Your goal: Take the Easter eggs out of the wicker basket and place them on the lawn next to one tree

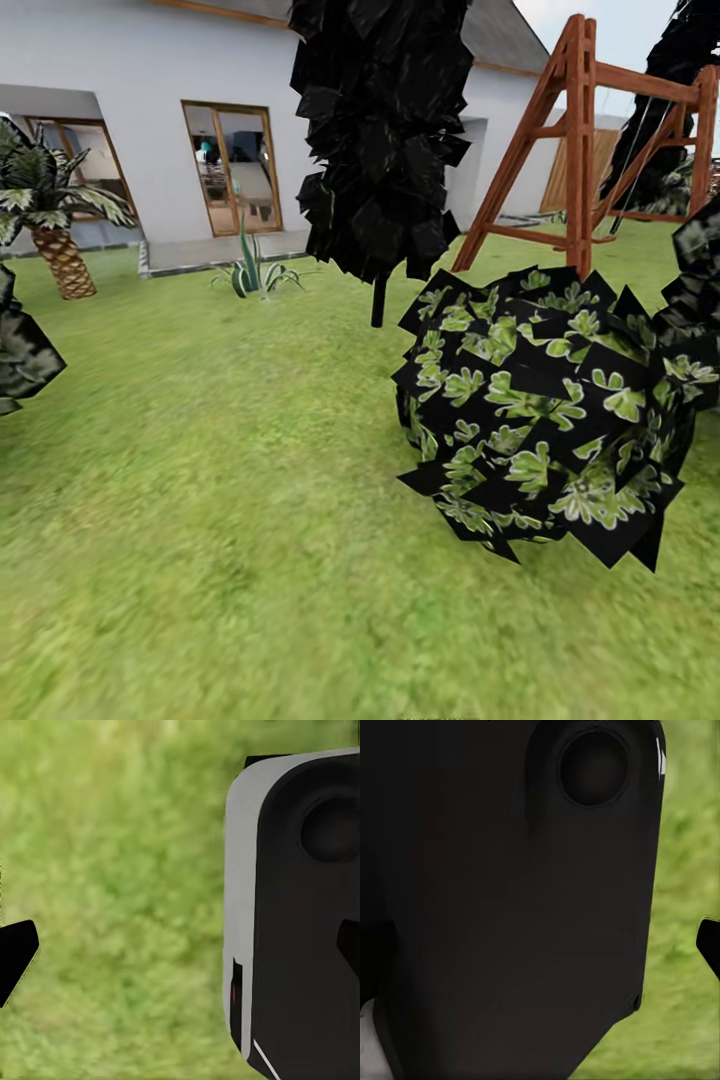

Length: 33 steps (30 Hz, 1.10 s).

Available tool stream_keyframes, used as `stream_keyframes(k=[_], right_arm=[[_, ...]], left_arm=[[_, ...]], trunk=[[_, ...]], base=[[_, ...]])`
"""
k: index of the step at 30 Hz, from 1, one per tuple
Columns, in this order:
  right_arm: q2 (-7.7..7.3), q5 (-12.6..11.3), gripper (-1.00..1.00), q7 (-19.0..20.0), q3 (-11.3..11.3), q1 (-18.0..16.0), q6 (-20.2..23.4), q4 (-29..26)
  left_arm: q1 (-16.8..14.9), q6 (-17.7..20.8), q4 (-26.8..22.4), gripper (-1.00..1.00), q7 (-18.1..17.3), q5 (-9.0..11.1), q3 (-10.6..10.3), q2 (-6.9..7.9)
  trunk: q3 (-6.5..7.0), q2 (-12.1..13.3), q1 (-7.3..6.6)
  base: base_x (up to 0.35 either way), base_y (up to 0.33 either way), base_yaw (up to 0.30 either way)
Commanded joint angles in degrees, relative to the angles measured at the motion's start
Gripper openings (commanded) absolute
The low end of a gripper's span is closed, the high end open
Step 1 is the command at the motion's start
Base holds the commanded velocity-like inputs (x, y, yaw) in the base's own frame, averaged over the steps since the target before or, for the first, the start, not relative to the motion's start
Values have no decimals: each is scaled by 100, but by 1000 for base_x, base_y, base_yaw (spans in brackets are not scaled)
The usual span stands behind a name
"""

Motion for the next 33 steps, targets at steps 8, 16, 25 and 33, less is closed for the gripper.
stream_keyframes(k=[8,16,25,33], right_arm=[[1,-3,100,4,-10,1,-11,-6],[0,-3,100,4,-10,3,-12,-6],[1,-3,100,4,-5,2,-12,-11],[1,0,100,4,4,2,-12,-12]], left_arm=[[-2,-19,4,100,3,-3,1,1],[-2,-19,4,100,3,-3,0,1],[-2,-19,4,100,3,-3,1,1],[-2,-19,4,100,3,-3,1,1]], trunk=[[-4,-2,0],[-4,-2,0],[-4,-2,0],[-4,-2,0]], base=[[0,0,-288],[0,0,-288],[0,0,-284],[-3,0,-127]])
